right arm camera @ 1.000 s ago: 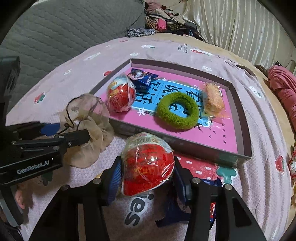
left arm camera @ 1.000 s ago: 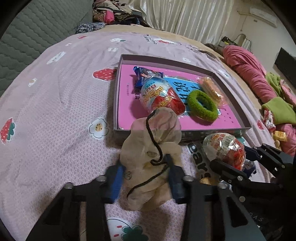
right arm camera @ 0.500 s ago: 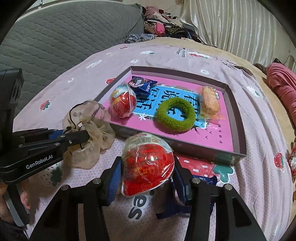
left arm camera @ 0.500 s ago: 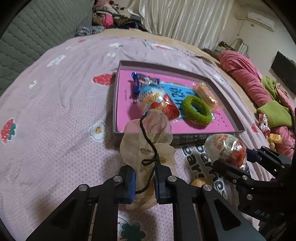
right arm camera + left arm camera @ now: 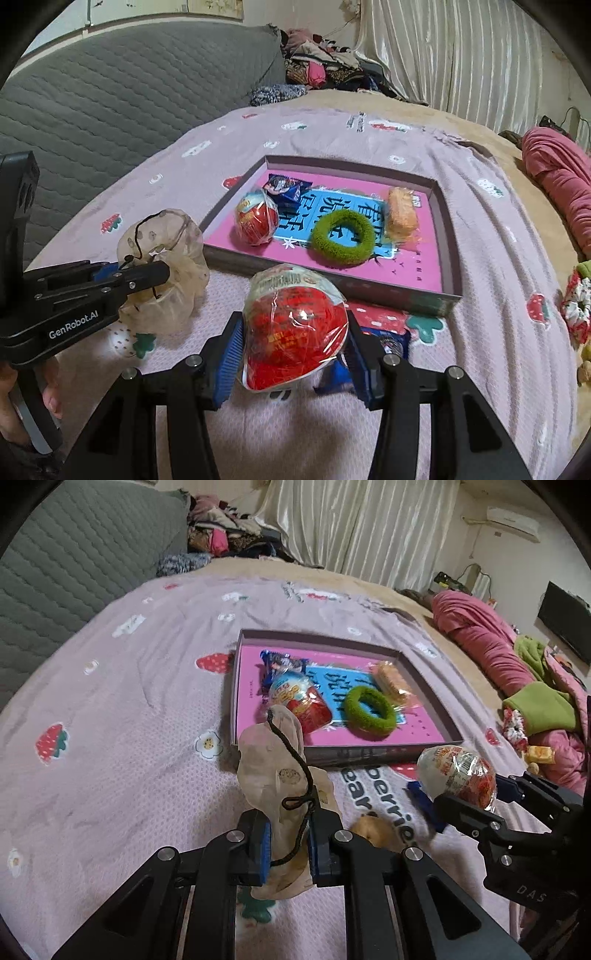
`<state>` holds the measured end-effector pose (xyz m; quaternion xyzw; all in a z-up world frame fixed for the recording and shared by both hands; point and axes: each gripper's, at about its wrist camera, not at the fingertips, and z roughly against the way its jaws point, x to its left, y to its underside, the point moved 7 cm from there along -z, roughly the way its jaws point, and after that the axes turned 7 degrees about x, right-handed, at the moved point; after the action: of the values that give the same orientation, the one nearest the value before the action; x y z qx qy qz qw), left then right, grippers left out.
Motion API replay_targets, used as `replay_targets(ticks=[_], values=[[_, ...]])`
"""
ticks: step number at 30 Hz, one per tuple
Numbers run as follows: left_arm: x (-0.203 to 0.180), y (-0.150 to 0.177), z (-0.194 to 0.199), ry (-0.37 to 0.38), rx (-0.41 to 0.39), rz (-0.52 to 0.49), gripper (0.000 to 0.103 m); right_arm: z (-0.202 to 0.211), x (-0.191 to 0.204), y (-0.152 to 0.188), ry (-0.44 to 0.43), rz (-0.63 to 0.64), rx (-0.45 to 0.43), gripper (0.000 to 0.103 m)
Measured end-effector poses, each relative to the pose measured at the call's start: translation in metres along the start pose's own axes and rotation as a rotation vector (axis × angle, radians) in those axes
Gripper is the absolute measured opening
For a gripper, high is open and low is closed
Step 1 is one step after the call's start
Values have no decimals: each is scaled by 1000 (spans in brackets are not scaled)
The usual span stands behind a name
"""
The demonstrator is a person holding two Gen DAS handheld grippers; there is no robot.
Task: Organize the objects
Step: 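Lift the mesh bag and candy jar with both tools off the bed, then carry the mesh bag and candy jar with both tools over the tray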
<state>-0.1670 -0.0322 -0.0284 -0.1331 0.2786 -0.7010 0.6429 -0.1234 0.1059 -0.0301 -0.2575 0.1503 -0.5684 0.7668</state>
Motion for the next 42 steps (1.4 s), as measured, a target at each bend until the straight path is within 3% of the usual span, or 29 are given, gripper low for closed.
replay_targets(ticks=[23, 42], values=[[-50, 14, 114, -26, -113, -74, 15, 109, 8, 15, 27, 3, -114, 51], [-82, 0, 156, -52, -169, -115, 16, 169, -5, 11, 45, 3, -192, 52]])
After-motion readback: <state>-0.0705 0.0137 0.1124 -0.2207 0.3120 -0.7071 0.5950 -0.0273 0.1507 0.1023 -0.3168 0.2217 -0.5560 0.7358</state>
